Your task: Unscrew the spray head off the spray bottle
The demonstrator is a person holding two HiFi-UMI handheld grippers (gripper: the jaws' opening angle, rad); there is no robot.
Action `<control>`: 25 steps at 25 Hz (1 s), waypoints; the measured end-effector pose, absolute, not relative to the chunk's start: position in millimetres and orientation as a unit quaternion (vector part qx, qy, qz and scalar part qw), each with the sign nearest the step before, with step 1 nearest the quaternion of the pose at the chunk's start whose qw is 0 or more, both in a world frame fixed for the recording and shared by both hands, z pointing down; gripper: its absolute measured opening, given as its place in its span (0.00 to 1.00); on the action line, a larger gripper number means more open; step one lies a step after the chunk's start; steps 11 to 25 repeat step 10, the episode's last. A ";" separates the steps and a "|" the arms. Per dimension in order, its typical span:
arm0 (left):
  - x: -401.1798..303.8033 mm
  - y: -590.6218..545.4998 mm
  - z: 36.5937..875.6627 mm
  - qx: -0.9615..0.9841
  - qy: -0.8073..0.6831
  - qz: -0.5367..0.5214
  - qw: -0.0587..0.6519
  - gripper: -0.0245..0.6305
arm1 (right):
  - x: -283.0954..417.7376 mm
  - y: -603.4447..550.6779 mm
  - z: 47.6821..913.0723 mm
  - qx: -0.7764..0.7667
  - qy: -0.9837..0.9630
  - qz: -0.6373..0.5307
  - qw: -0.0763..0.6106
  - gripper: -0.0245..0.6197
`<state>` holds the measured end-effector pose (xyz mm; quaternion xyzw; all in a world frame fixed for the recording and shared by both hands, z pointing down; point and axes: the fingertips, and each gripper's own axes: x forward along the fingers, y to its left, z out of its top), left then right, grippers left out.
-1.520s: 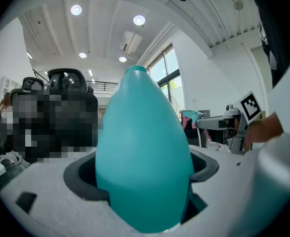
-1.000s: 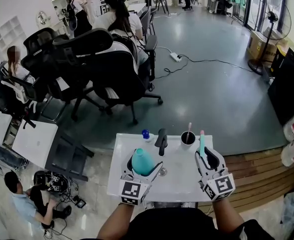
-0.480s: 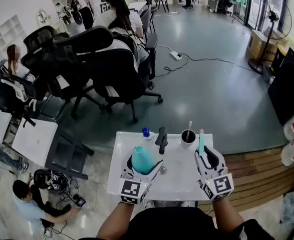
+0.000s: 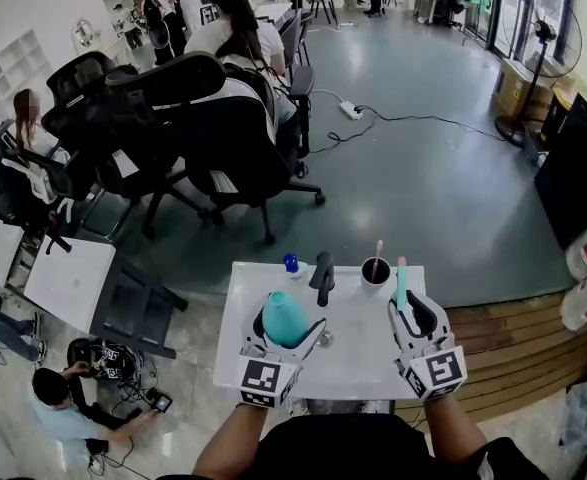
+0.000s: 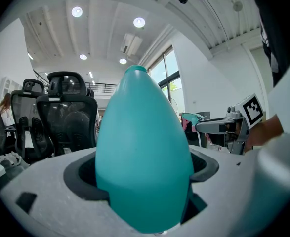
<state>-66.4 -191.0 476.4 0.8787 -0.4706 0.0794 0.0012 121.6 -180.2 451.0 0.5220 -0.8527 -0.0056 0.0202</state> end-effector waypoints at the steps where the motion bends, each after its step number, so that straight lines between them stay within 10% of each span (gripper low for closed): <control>1: -66.5 -190.9 476.5 0.879 -0.471 0.080 0.001 0.75 | 121.6 -180.1 450.6 0.522 -0.853 -0.006 0.020 0.25; 25: -67.2 -190.5 477.0 0.878 -0.472 0.081 0.001 0.75 | 120.5 -179.9 446.5 0.525 -0.851 -0.012 0.015 0.25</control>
